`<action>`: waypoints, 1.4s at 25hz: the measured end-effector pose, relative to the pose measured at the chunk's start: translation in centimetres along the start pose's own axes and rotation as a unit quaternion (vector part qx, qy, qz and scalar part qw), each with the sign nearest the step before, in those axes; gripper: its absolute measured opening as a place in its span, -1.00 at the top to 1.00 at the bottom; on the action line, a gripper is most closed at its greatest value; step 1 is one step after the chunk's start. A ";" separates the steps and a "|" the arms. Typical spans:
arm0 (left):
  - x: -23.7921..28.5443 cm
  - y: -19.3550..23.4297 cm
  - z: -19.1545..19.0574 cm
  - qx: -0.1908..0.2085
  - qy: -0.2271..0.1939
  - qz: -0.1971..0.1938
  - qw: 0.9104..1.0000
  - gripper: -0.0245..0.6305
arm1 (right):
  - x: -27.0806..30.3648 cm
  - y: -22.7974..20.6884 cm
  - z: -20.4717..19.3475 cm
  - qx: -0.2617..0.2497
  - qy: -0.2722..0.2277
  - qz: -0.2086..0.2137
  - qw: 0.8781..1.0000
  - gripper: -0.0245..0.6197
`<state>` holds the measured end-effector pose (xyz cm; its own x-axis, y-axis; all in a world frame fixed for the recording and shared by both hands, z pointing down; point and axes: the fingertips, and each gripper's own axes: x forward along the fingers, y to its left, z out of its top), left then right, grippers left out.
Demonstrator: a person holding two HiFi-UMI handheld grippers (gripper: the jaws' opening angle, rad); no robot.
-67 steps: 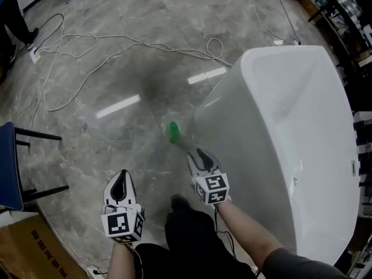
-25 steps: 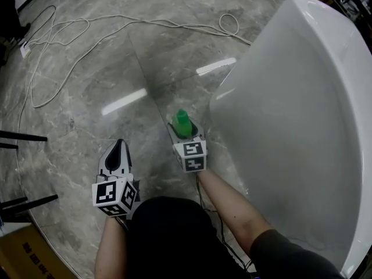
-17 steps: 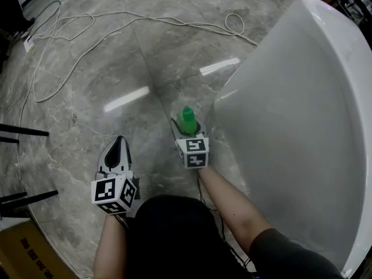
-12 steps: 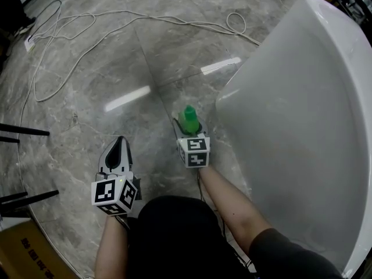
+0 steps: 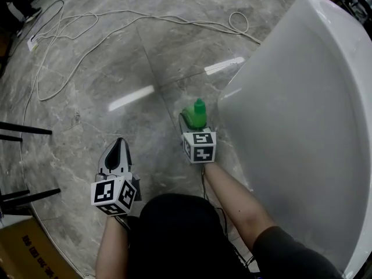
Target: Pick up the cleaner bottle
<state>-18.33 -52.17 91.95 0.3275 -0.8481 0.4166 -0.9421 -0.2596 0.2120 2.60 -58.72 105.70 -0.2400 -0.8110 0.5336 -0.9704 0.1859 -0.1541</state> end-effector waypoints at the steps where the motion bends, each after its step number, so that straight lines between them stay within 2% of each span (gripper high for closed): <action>1: 0.1 -0.2 0.0 -0.001 -0.002 0.000 1.000 0.88 | 0.0 -0.2 0.3 0.011 -0.001 0.007 1.000 0.30; 4: -0.1 -1.1 0.2 -0.001 -0.007 -0.001 1.000 0.88 | -0.5 -0.7 0.7 0.053 0.003 0.023 0.998 0.30; 7: -0.4 -2.0 0.7 0.002 -0.012 -0.003 1.000 0.88 | -1.0 -1.1 0.5 0.117 0.019 0.043 0.992 0.31; 11: -1.2 -2.5 1.0 0.003 -0.016 -0.003 1.000 0.88 | -1.9 -0.3 -0.6 0.216 0.043 0.085 0.972 0.32; 13: -1.6 -2.5 1.2 0.004 -0.018 -0.002 1.000 0.88 | -2.5 0.5 -1.0 0.241 0.049 0.106 0.963 0.32; 19: -4.1 -2.5 2.4 0.008 -0.027 -0.003 1.000 0.88 | -5.9 4.3 0.9 0.258 0.051 0.168 0.950 0.32; 22: -6.1 -2.7 3.6 0.009 -0.028 -0.009 1.000 0.88 | -8.9 6.3 3.5 0.266 0.038 0.200 0.942 0.33; 26: -10.1 -2.6 4.7 0.005 -0.007 0.001 1.000 0.88 | -13.7 9.3 6.8 0.299 0.031 0.231 0.926 0.32; 31: -16.2 -3.3 9.9 0.015 0.001 0.017 1.000 0.88 | -20.4 12.6 12.2 0.319 0.037 0.255 0.912 0.33; 35: -21.2 -4.0 14.5 0.017 0.009 0.032 0.999 0.88 | -25.3 15.2 16.9 0.301 0.042 0.281 0.910 0.33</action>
<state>-22.58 -39.90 69.45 0.2680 -0.8551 0.4438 -0.9628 -0.2210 0.1555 -5.66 -44.75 75.82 -0.7199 -0.6321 0.2867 -0.5092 0.2003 -0.8370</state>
